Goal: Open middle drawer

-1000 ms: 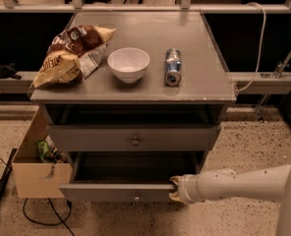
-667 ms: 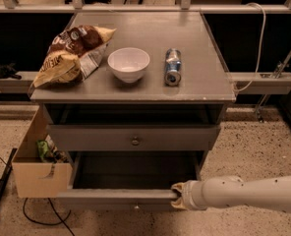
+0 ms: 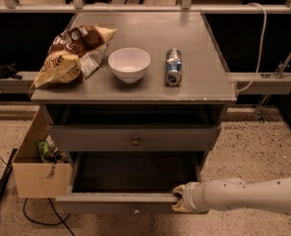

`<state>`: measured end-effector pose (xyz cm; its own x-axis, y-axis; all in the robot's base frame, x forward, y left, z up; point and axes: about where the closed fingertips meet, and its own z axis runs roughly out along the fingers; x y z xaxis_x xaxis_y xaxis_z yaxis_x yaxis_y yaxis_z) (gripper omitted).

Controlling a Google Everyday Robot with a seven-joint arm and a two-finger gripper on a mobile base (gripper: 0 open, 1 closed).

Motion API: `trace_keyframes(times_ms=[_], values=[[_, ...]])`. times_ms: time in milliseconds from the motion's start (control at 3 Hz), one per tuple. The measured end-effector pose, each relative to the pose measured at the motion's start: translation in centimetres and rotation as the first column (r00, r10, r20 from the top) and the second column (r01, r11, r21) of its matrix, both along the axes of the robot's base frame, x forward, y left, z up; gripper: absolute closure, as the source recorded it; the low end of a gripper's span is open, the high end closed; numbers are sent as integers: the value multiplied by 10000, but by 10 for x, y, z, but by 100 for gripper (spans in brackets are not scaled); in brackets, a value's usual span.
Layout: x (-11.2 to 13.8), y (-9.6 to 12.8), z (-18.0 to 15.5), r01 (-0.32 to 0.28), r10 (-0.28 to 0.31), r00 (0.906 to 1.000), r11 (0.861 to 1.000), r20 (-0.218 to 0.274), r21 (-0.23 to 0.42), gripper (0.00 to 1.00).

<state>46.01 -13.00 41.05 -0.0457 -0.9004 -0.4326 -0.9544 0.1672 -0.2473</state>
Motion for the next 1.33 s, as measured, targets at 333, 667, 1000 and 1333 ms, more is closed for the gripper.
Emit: trace_keyframes(times_ms=[333,667,1000,1333], values=[[0,0,0,0,0,10000,10000,0,0,81],[0,0,0,-1,1,10000,10000,0,0,50],[0,0,0,-1,1,10000,10000,-1,0,27],[0,0,0,-1,1,10000,10000,-1,0,4]])
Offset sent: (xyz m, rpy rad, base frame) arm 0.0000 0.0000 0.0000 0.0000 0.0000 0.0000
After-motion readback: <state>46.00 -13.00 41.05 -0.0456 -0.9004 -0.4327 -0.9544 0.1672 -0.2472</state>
